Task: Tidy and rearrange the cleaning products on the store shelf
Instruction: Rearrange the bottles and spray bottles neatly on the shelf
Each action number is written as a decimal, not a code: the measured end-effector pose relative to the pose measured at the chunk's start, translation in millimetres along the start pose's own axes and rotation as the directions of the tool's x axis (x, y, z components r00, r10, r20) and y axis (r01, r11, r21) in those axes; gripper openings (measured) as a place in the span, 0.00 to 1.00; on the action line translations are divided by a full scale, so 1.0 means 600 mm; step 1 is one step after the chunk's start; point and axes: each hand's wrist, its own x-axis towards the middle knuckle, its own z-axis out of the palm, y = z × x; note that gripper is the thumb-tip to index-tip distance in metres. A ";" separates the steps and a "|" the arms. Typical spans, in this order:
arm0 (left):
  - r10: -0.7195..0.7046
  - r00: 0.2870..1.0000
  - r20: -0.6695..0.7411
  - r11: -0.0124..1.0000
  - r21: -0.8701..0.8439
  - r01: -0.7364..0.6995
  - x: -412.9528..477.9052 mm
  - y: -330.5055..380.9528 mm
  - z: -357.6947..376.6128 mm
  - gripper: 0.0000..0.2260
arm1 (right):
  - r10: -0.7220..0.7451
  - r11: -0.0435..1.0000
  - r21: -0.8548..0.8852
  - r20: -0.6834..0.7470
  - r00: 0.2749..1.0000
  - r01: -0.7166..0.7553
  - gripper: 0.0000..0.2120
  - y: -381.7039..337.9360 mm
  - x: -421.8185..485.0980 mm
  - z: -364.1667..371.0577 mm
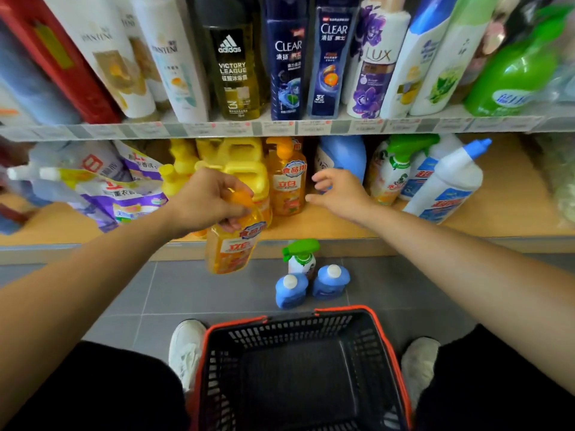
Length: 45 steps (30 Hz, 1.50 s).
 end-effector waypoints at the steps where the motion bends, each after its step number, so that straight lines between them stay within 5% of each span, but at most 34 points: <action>1: -0.029 0.999 0.021 0.998 0.054 0.027 0.000 -0.020 -0.003 0.10 | -0.014 1.000 -0.005 -0.001 1.000 0.014 0.26 -0.006 0.016 0.009; 7: -0.110 0.988 0.106 0.978 0.186 0.089 0.007 -0.116 0.017 0.13 | -0.080 0.997 0.018 -0.062 0.995 0.082 0.43 -0.031 0.088 0.052; 16: -0.088 0.962 0.257 0.959 0.284 0.012 0.028 -0.200 0.090 0.15 | -0.185 0.969 0.166 0.004 0.983 0.182 0.45 -0.022 0.111 0.045; 21: -0.052 0.927 0.371 0.929 0.358 -0.091 0.021 -0.228 0.108 0.16 | -0.206 0.979 -0.031 -0.112 0.972 0.204 0.39 -0.032 0.113 0.045; 28: -0.101 0.905 0.413 0.868 0.481 -0.123 0.023 -0.230 0.094 0.21 | -0.199 0.963 0.147 -0.185 0.962 0.227 0.23 -0.041 0.113 0.051; 32: -0.137 0.885 0.445 0.807 0.568 -0.160 0.022 -0.225 0.090 0.25 | -0.311 0.950 -0.040 -0.215 0.926 0.310 0.17 -0.036 0.103 0.060; 39: -0.122 0.936 0.329 0.727 0.672 -0.142 0.037 -0.186 0.069 0.30 | -0.278 0.956 0.022 -0.239 0.930 0.292 0.11 -0.028 0.064 0.037; 45: 0.122 0.985 0.122 0.906 0.392 -0.161 0.048 -0.101 0.078 0.32 | -0.337 0.937 0.024 -0.205 0.919 0.349 0.12 -0.050 0.010 -0.020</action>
